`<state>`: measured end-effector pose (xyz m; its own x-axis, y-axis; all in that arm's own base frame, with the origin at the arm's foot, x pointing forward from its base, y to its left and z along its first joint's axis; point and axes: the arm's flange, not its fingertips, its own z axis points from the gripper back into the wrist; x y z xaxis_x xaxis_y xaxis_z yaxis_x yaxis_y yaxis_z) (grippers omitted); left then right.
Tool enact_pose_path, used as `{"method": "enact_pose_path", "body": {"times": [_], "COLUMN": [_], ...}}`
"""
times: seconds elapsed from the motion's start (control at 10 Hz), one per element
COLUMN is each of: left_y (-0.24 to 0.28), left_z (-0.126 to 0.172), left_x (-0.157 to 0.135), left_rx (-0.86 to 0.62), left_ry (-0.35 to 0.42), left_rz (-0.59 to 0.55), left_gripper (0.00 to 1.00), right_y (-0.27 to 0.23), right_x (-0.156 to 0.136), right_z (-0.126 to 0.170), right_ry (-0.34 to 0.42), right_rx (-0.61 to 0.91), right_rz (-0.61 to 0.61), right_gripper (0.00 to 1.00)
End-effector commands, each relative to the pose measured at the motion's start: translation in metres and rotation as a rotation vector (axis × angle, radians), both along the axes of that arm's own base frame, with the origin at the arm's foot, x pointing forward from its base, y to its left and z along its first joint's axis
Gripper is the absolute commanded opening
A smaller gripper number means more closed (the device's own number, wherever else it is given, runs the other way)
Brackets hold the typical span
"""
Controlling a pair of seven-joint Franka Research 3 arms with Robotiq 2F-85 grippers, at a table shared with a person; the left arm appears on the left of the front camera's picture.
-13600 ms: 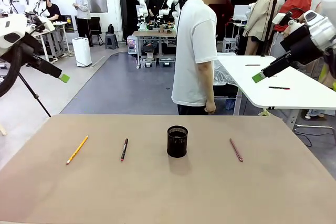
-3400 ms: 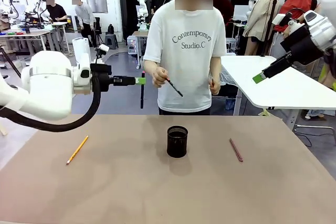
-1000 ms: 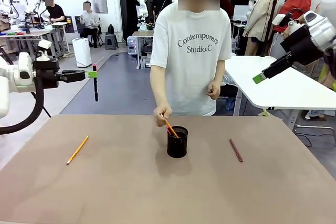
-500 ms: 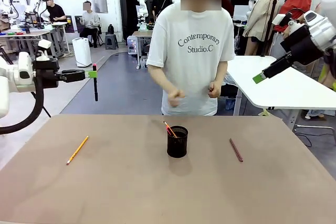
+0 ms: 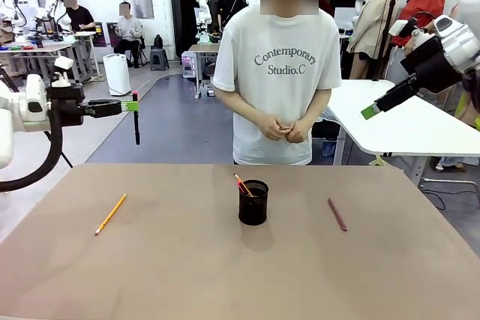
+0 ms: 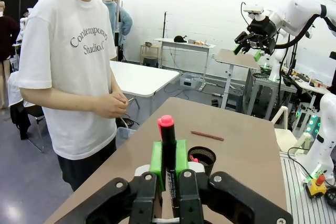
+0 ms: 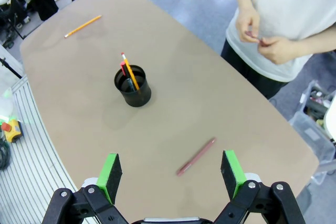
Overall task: Place the pens into the pen holder.
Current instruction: Pick up a writing instrument from the table and place it into the Pen holder.
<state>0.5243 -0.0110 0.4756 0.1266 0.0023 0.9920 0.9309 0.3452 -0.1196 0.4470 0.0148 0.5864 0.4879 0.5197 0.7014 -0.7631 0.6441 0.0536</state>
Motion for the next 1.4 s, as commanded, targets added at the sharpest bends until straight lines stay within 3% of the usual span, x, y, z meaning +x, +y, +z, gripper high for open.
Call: {"method": "enact_pose_path", "body": {"times": [0.0, 1.3], "left_y": [0.0023, 0.0023], "left_z": [0.0022, 0.0022], "left_x": [-0.0002, -0.0002], "left_rx": [-0.002, -0.002], "left_ry": [-0.005, -0.005], "left_rz": [0.002, 0.002], "left_gripper": [0.0, 0.0], "right_y": [-0.0001, -0.0001], "right_x": [0.0002, 0.0002], "right_z": [0.0006, 0.0006], "right_ry": [-0.006, -0.006], "right_rx": [0.021, 0.021], "right_rz": [0.009, 0.009], "right_gripper": [1.0, 1.0]}}
